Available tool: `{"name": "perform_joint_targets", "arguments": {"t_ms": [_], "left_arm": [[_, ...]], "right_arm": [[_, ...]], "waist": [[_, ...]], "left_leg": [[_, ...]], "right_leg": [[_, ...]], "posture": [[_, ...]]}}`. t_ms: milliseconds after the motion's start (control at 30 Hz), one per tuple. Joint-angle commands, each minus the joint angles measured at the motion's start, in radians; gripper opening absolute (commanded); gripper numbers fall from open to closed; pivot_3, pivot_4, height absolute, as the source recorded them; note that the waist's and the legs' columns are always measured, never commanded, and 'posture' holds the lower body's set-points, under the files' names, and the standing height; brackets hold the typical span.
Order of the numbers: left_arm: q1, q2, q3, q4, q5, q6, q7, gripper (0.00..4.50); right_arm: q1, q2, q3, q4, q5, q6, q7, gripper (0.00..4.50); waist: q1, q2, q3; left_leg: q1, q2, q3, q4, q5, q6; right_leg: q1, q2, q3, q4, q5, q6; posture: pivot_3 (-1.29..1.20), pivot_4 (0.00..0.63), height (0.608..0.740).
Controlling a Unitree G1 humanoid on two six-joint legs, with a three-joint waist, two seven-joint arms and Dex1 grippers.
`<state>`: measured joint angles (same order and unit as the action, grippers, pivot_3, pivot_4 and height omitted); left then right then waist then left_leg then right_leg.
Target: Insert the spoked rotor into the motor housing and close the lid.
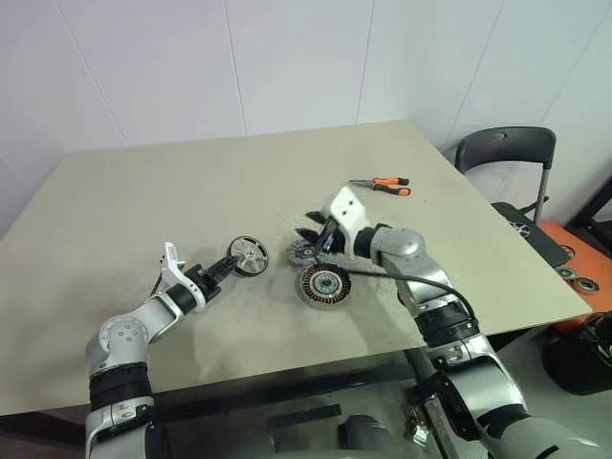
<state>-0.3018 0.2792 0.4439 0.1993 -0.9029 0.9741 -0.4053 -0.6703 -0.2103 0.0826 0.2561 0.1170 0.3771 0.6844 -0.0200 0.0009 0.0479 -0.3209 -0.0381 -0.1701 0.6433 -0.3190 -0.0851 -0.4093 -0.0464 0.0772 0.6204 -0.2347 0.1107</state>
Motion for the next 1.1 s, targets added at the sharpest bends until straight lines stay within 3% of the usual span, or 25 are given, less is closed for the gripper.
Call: {"name": "perform_joint_targets", "arguments": {"t_ms": [33, 233, 400, 667, 867, 1100], "left_arm": [[-0.029, 0.014, 0.026, -0.057, -0.073, 0.041, -0.016, 0.63], [-0.075, -0.009, 0.145, -0.165, -0.407, 0.172, 0.084, 0.63], [-0.033, -0.040, 0.110, -0.213, -0.583, 0.217, 0.203, 0.63], [0.035, -0.067, -0.050, -0.222, -0.615, 0.260, 0.242, 0.63], [-0.016, -0.090, -0.146, -0.109, -0.507, 0.234, 0.181, 0.63], [-0.041, -0.096, -0.177, -0.025, -0.478, 0.267, 0.146, 0.63]], "right_arm": [[-0.050, -0.019, -0.142, -0.122, 0.150, 0.121, -0.018, 1.95], [0.024, -0.114, -0.198, -0.202, 0.234, 0.235, 0.002, 1.95], [0.082, -0.121, -0.159, -0.206, 0.205, 0.224, -0.042, 1.95], [0.124, -0.106, -0.109, -0.240, 0.199, 0.214, -0.068, 1.95], [0.133, -0.104, -0.085, -0.231, 0.190, 0.196, -0.080, 1.95], [0.144, -0.101, -0.070, -0.239, 0.177, 0.186, -0.094, 1.95]], "waist": [[0.002, 0.000, 0.000], [0.002, -0.001, 0.001], [-0.003, 0.001, 0.001], [0.007, 0.001, 0.002], [0.006, 0.001, 0.002], [0.004, 0.001, 0.002]], "left_leg": [[0.000, 0.000, 0.000, 0.000, 0.000, 0.000], [-0.002, 0.000, -0.001, 0.000, -0.002, 0.003], [-0.002, 0.000, 0.001, 0.000, -0.002, 0.004], [-0.002, 0.000, 0.002, 0.001, -0.002, 0.004], [-0.002, 0.000, 0.002, 0.001, -0.002, 0.004], [-0.002, 0.000, 0.002, 0.000, -0.002, 0.004]], "right_leg": [[0.000, 0.000, 0.000, 0.000, 0.000, 0.000], [0.000, 0.000, -0.001, -0.004, 0.000, 0.000], [0.000, -0.001, 0.000, -0.005, 0.000, 0.001], [0.000, 0.000, 0.001, -0.005, 0.000, 0.001], [0.001, 0.000, 0.001, -0.005, -0.001, 0.000], [0.000, 0.000, 0.001, -0.005, -0.001, 0.001]], "posture": [[0.00, 0.000, 0.740], [0.00, 0.000, 0.740], [0.00, 0.000, 0.740], [0.00, 0.000, 0.740], [0.00, 0.000, 0.740], [0.00, 0.000, 0.740]]}}
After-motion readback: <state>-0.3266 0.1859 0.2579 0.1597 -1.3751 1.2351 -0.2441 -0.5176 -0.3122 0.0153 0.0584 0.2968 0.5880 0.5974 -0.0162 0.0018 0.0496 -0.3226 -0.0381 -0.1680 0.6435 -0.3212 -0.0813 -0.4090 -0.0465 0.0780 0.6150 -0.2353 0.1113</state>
